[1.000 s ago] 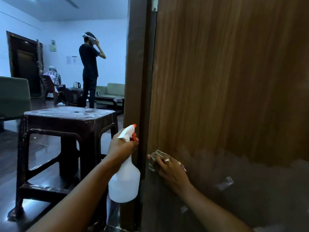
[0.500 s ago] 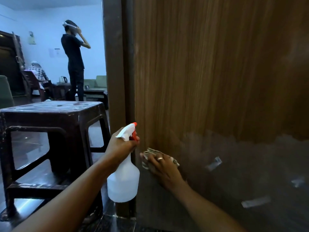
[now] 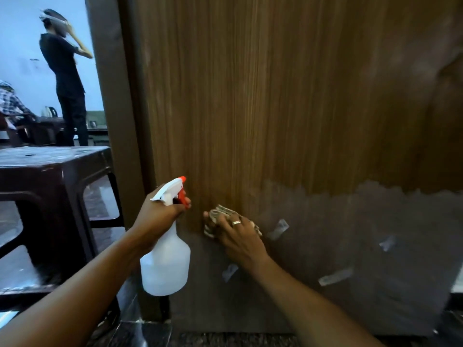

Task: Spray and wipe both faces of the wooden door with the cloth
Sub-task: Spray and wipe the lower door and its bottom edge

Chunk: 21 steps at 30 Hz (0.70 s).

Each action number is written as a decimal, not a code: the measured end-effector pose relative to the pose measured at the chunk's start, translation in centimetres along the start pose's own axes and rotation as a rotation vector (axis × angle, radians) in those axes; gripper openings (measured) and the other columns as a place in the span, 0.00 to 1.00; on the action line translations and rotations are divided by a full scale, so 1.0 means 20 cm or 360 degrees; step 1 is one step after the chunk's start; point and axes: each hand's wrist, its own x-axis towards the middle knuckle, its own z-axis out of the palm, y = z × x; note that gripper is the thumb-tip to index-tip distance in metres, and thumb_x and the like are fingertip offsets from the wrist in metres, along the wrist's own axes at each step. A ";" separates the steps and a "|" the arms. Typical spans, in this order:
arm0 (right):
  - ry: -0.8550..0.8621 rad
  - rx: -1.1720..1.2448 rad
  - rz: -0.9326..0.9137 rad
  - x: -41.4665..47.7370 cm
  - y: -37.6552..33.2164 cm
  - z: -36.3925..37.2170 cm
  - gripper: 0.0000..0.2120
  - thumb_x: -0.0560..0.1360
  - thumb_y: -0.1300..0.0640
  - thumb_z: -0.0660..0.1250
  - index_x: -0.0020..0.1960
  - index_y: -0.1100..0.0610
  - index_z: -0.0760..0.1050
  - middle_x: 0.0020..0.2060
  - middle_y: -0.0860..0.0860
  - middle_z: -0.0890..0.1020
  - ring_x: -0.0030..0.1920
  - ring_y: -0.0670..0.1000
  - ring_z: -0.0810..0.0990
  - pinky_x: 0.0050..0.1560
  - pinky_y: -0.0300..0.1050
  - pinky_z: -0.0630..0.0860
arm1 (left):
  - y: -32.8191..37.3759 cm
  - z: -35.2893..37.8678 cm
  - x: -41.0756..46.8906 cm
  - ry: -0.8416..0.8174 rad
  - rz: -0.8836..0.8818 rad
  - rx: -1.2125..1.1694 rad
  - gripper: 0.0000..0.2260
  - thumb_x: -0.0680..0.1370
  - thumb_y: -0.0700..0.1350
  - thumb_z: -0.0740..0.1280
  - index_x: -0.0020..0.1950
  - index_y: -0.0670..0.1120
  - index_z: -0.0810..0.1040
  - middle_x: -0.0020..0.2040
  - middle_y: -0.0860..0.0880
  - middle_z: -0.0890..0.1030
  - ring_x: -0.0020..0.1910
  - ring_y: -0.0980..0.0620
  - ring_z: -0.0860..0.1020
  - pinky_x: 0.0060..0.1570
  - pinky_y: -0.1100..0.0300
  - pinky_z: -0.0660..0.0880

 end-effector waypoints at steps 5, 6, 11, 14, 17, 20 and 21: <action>-0.0019 0.0223 0.0894 -0.15 0.29 -0.16 0.26 0.80 0.55 0.56 0.78 0.52 0.61 0.68 0.59 0.72 0.59 0.62 0.76 0.54 0.59 0.78 | 0.05 0.11 -0.02 -0.0088 -0.0001 -0.0029 0.23 0.74 0.32 0.66 0.67 0.47 0.71 0.51 0.44 0.81 0.52 0.49 0.79 0.51 0.57 0.77; 0.0090 0.0156 0.1045 -0.09 0.35 -0.21 0.28 0.79 0.56 0.60 0.78 0.53 0.62 0.67 0.60 0.71 0.56 0.63 0.76 0.51 0.57 0.79 | 0.05 0.14 -0.02 -0.0099 0.0003 -0.0025 0.22 0.74 0.32 0.66 0.67 0.47 0.71 0.51 0.44 0.81 0.52 0.48 0.79 0.52 0.54 0.78; 0.0282 -0.0007 0.0722 0.16 0.29 -0.24 0.28 0.77 0.58 0.64 0.76 0.56 0.65 0.66 0.58 0.69 0.56 0.60 0.77 0.48 0.53 0.80 | 0.06 0.28 -0.05 -0.0154 0.0044 0.0010 0.25 0.73 0.30 0.65 0.66 0.52 0.72 0.49 0.44 0.81 0.51 0.48 0.80 0.47 0.57 0.77; 0.0129 0.0019 0.0291 -0.08 0.22 -0.13 0.18 0.81 0.57 0.58 0.69 0.54 0.75 0.64 0.54 0.76 0.57 0.55 0.80 0.51 0.49 0.80 | 0.04 0.37 -0.07 -0.0174 -0.0038 0.0020 0.23 0.73 0.31 0.66 0.64 0.51 0.73 0.49 0.46 0.81 0.52 0.48 0.79 0.53 0.53 0.77; 0.0049 0.0023 0.0285 -0.36 0.32 -0.10 0.27 0.74 0.59 0.67 0.73 0.52 0.69 0.65 0.53 0.74 0.60 0.55 0.78 0.59 0.52 0.78 | 0.04 0.46 -0.10 -0.0218 0.0006 0.0021 0.23 0.72 0.30 0.66 0.64 0.47 0.74 0.46 0.45 0.82 0.51 0.46 0.81 0.52 0.55 0.78; 0.0121 0.0020 0.0772 -0.42 0.49 -0.20 0.33 0.75 0.60 0.67 0.78 0.54 0.61 0.66 0.57 0.72 0.56 0.60 0.77 0.53 0.56 0.80 | 0.08 0.53 -0.10 -0.0248 0.0043 -0.0012 0.21 0.73 0.30 0.65 0.63 0.46 0.75 0.46 0.44 0.82 0.49 0.48 0.81 0.46 0.62 0.77; 0.0143 -0.0009 0.0891 -0.39 0.55 -0.25 0.35 0.74 0.61 0.70 0.77 0.55 0.62 0.65 0.58 0.70 0.54 0.61 0.76 0.48 0.55 0.80 | 0.09 0.55 -0.10 -0.0248 0.0041 -0.0020 0.20 0.73 0.31 0.65 0.63 0.44 0.74 0.47 0.44 0.82 0.49 0.48 0.81 0.45 0.64 0.77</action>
